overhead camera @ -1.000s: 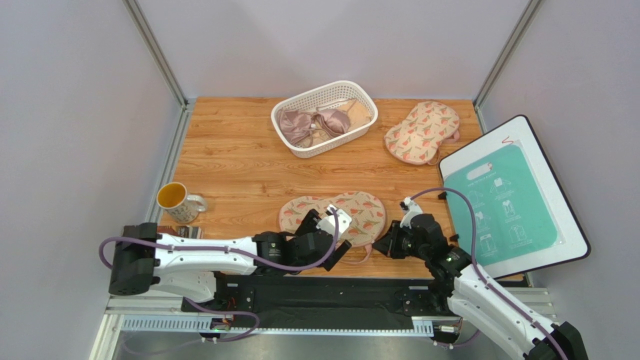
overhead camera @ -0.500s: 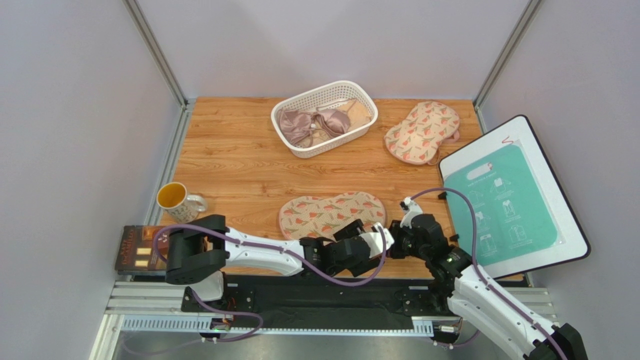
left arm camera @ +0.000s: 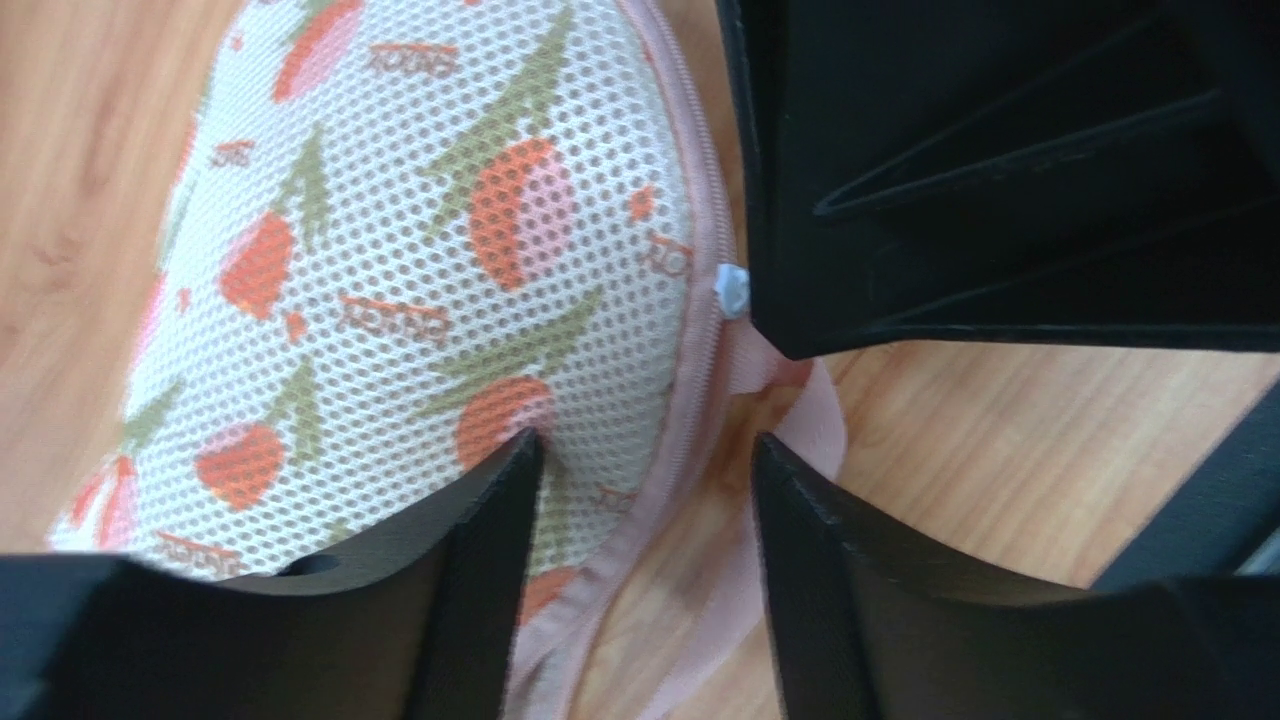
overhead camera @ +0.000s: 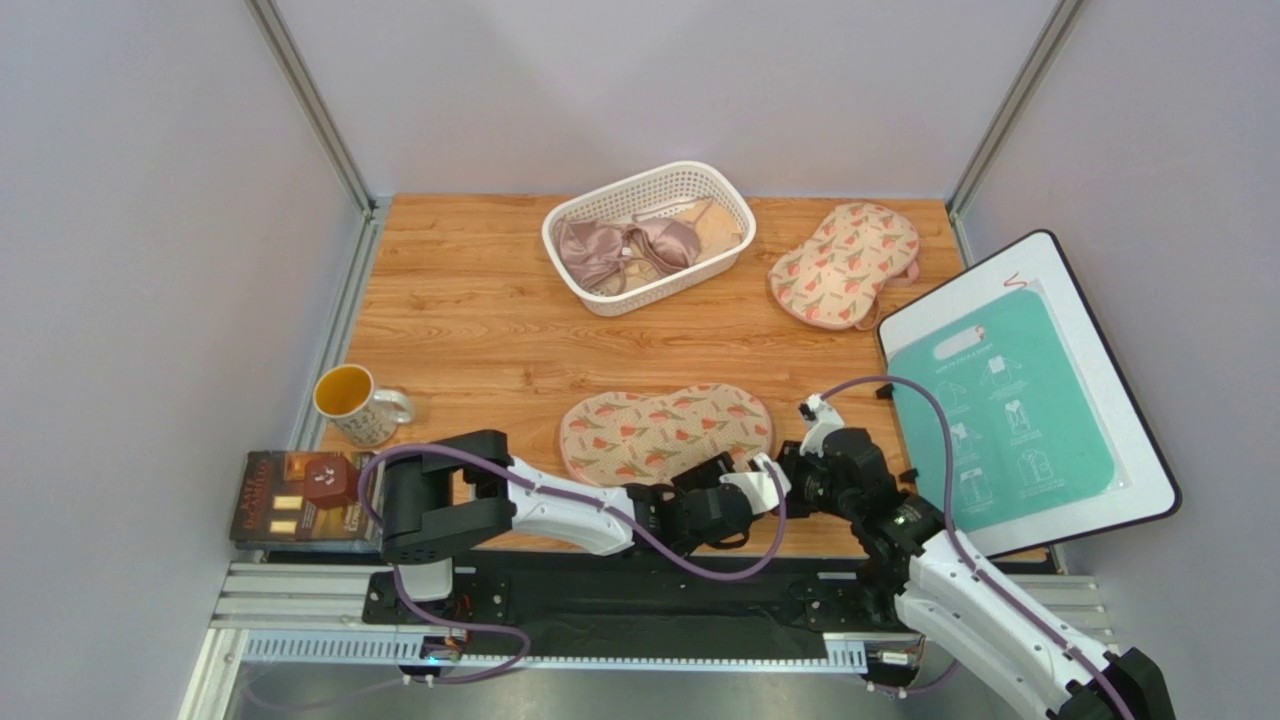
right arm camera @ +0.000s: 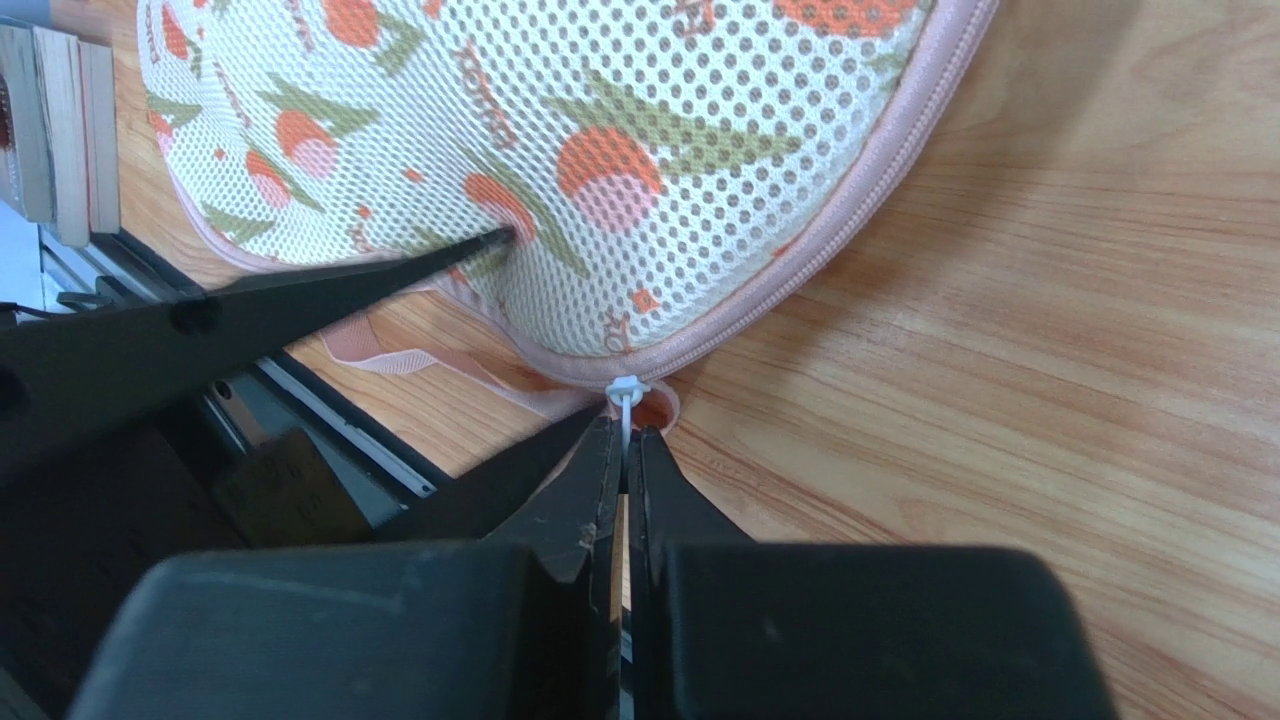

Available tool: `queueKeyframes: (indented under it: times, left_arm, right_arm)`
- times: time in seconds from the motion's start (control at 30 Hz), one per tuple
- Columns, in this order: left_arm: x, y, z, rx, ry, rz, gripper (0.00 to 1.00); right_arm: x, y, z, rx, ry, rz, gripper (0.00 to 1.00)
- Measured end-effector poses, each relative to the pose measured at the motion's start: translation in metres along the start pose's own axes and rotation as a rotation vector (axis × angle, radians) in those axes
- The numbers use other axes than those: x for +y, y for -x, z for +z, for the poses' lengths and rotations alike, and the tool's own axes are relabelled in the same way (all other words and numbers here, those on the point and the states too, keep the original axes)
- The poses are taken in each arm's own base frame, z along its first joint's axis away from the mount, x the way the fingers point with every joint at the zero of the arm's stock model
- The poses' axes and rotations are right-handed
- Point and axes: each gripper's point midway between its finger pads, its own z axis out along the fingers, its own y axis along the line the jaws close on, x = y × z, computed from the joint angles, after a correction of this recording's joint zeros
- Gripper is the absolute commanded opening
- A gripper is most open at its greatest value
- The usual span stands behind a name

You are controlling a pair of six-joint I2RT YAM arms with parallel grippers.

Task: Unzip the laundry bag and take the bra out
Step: Unzip the laundry bag at the center of the board.

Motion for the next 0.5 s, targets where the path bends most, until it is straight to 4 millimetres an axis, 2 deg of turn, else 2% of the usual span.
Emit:
queueKeyframes:
  times: [0.03, 0.07, 0.23, 0.5]
  left_arm:
    - [0.0020, 0.0007, 0.0007, -0.004, 0.014, -0.001, 0.46]
    - [0.0041, 0.0008, 0.0015, -0.004, 0.028, 0.000, 0.34]
    - [0.0093, 0.0034, 0.0063, -0.014, 0.077, -0.006, 0.00]
    - [0.0109, 0.0040, 0.0060, -0.019, 0.096, -0.009, 0.00]
  right_arm:
    - [0.0005, 0.0000, -0.0002, 0.000, 0.003, -0.001, 0.00]
    - [0.0009, -0.0002, -0.0003, 0.001, 0.005, -0.001, 0.00]
    - [0.0019, 0.0003, -0.0006, -0.001, 0.010, -0.003, 0.00]
    - [0.0037, 0.0009, -0.0011, -0.004, 0.019, -0.005, 0.00]
